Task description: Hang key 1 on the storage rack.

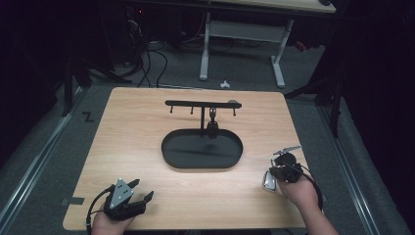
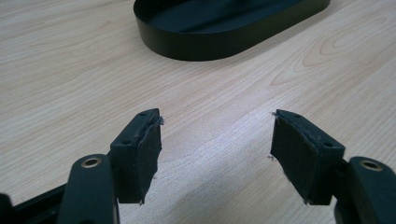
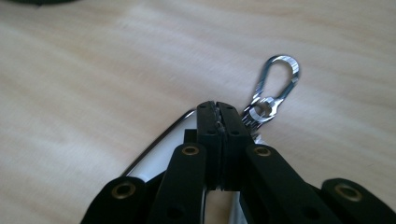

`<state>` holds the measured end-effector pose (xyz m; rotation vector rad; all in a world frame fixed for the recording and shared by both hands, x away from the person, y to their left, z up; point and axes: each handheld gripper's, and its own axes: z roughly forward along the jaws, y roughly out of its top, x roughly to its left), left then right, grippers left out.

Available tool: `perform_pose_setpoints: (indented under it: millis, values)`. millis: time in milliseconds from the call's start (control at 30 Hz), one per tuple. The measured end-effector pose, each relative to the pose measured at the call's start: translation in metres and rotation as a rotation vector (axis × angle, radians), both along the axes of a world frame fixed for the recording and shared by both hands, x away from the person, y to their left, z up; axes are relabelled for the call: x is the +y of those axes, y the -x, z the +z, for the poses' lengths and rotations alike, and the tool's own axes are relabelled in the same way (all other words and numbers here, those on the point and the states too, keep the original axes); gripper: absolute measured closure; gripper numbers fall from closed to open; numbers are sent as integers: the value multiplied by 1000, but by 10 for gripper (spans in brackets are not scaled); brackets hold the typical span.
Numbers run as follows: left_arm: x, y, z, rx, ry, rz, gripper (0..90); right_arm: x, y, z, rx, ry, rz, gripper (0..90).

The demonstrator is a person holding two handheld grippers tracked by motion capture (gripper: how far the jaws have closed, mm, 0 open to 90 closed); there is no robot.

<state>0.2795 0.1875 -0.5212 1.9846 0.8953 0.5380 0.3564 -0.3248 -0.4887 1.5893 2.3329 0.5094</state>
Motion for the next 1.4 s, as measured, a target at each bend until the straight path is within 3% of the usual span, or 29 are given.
perform_pose_setpoints:
  millis: [200,367,600,700,900,1067,1267,1400]
  values:
    - [-2,1,0,-1,-6,-6,337,12,26,-2,-7,-36,61,893]
    - [-2,1,0,-2,-8,-6,338,21,39,1,-12,-30,103,864]
    - [-2,1,1,-6,-9,-7,338,2,7,15,-66,-17,-35,776]
    - [0,0,1,-3,-4,-3,338,-6,-11,10,-23,-32,-129,675]
    - [1,0,2,-4,-2,-4,337,-8,-27,-4,20,0,-185,582]
    - [0,0,1,-8,-1,-5,337,-10,-27,-8,36,-4,-188,591]
    - [0,1,2,-9,0,-5,337,-8,-26,-9,17,-10,-151,718]
    - [1,0,2,-7,-1,-5,337,-7,-26,-9,20,-8,-130,740]
